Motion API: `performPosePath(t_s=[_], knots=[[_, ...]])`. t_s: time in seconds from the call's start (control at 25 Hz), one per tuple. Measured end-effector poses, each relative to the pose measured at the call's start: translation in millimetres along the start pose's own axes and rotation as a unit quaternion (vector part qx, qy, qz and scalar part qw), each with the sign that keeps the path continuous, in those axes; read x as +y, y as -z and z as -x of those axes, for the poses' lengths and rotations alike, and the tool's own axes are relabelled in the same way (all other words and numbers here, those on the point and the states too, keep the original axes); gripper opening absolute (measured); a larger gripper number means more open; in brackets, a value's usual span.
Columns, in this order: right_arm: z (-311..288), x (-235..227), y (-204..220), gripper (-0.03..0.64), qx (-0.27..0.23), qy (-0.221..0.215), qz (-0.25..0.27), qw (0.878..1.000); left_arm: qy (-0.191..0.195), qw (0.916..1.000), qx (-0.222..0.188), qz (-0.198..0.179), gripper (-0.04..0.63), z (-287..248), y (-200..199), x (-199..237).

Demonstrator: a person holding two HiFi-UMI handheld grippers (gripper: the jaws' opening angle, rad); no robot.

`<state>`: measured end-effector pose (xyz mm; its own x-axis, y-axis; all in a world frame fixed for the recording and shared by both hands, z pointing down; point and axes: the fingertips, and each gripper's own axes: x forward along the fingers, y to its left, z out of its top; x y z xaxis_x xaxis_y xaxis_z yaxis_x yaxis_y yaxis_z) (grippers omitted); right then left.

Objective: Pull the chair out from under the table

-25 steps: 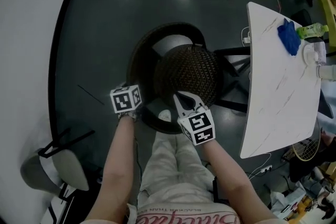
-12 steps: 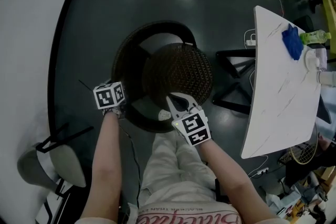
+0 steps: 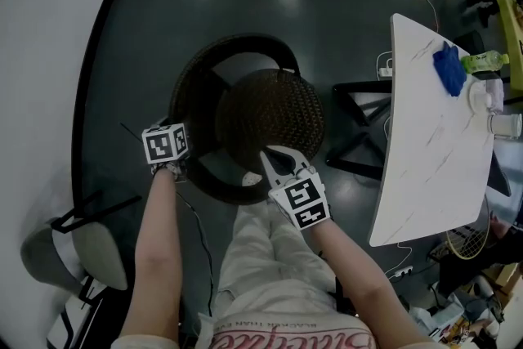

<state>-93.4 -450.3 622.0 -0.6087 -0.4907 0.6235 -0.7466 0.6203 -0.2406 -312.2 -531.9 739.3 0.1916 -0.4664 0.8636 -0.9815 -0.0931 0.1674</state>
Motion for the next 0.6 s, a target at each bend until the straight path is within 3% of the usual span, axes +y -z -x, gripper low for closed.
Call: performPosePath(t_s=[0.2, 0.4, 0.6], knots=[[15.1, 6.5, -10.2, 0.003, -0.006, -0.003, 0.008, 1.000, 0.012, 0.9994, -0.024, 0.020, 0.202, 28.1, -2.4, -8.7], [36.2, 20.2, -29.7, 0.003, -0.023, -0.010, 0.031, 0.999, -0.004, 0.9974, -0.066, -0.027, 0.215, 70.2, -9.4, -23.4], [66.3, 32.1, -51.6, 0.003, -0.052, -0.008, 0.066, 0.996, 0.009, 0.9913, -0.113, -0.067, 0.215, 115.4, -18.1, -60.4]])
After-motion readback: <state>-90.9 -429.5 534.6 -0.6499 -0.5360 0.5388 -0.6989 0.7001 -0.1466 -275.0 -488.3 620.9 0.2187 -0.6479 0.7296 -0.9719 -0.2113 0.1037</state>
